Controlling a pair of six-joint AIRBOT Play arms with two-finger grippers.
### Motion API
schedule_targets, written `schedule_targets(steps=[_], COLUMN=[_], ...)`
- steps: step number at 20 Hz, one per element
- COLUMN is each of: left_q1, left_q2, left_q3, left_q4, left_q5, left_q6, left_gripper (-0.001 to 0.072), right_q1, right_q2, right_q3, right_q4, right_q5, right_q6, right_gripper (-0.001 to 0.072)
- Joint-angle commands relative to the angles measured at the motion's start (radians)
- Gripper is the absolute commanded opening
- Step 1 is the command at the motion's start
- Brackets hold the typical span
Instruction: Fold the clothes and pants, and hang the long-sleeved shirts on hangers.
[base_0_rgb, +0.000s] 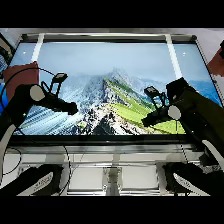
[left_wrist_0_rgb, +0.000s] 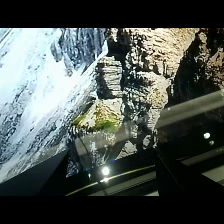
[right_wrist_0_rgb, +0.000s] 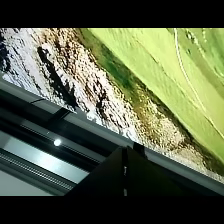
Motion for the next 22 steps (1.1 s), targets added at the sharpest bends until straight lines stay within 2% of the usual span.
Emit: schedule_targets(steps=[1,5,19,22], left_q1=[0.001,0.001,0.001,0.001], left_q2=[-0.001,-0.001,-0.001,-0.001], left_q3=[0.0,0.0,0.0,0.0], left_q4=[0.0,0.0,-0.002,0.063], left_q5=[0.0,0.0,0.037,0.04], left_q6=[0.0,0.0,0.0,0.005], left_gripper=[0.0588,0.0587,0.0589,0.0587], right_q1=[0.001,0.001,0.001,0.001], right_q2=[0.013,0.013,0.013,0.013], right_q3=[-0.041,-0.041,-0.041,-0.041], right_q4=[0.039,0.092,0.123,0.123], right_q5=[-0.057,-0.104,-0.147,-0.163], right_q6=[0.003,0.003,0.002,0.003], right_gripper=[0.0007,0.0008,0.0008,0.0008])
